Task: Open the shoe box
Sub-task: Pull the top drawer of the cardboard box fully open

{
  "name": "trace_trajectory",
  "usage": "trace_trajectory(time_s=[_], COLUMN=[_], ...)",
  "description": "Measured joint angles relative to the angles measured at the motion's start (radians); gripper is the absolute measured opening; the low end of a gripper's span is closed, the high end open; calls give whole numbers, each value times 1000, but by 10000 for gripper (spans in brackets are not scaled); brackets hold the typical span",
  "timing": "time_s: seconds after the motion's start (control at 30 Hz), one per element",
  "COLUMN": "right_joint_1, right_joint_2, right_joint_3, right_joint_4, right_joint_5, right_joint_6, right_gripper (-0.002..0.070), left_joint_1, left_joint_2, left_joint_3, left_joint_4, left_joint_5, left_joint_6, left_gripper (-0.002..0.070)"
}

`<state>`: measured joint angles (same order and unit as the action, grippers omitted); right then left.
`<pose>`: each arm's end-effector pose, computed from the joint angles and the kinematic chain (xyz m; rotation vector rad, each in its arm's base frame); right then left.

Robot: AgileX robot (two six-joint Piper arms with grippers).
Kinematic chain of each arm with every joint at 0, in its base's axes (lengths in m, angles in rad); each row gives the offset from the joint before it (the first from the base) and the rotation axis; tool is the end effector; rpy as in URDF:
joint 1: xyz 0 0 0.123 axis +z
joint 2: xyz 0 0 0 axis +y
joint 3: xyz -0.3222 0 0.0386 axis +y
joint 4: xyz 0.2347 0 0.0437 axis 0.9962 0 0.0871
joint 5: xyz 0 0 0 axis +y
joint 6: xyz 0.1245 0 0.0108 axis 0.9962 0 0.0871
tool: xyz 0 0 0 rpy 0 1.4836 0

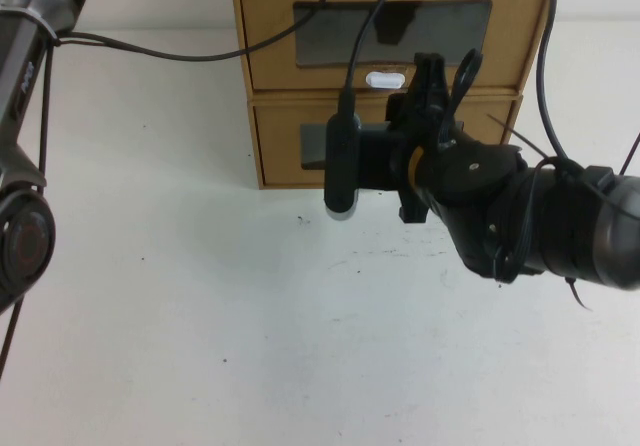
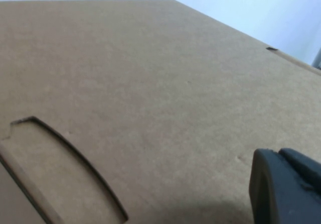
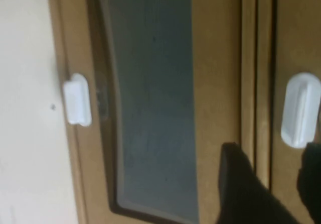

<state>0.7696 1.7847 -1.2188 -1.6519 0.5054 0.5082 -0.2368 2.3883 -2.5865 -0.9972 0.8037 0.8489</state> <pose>0.3486 0.2537 0.2947 -1.4524 1.4119 -0.7493 0.5459 -0.2095 0.3818 0.6943 1.6712 -0.7303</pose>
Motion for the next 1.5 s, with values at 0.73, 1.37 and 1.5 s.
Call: trace_trajectory(time_s=[0.73,1.37,1.5], right_joint_1=[-43,-54,-63], right_joint_2=[48,91,107], right_joint_3=[-67,-145,-158], right_joint_4=[0,0,0], right_joint_5=[-55,-39,-54], right_joint_6=[-1,-8,-8], right_gripper=[229,227,227], left_joint_1=[0,0,0], left_joint_2=[2,4,4], left_joint_3=[0,0,0], left_joint_4=[-4,-6,-6], left_joint_5=[0,0,0], left_joint_6=[0,0,0], left_gripper=[-7,-7,-7])
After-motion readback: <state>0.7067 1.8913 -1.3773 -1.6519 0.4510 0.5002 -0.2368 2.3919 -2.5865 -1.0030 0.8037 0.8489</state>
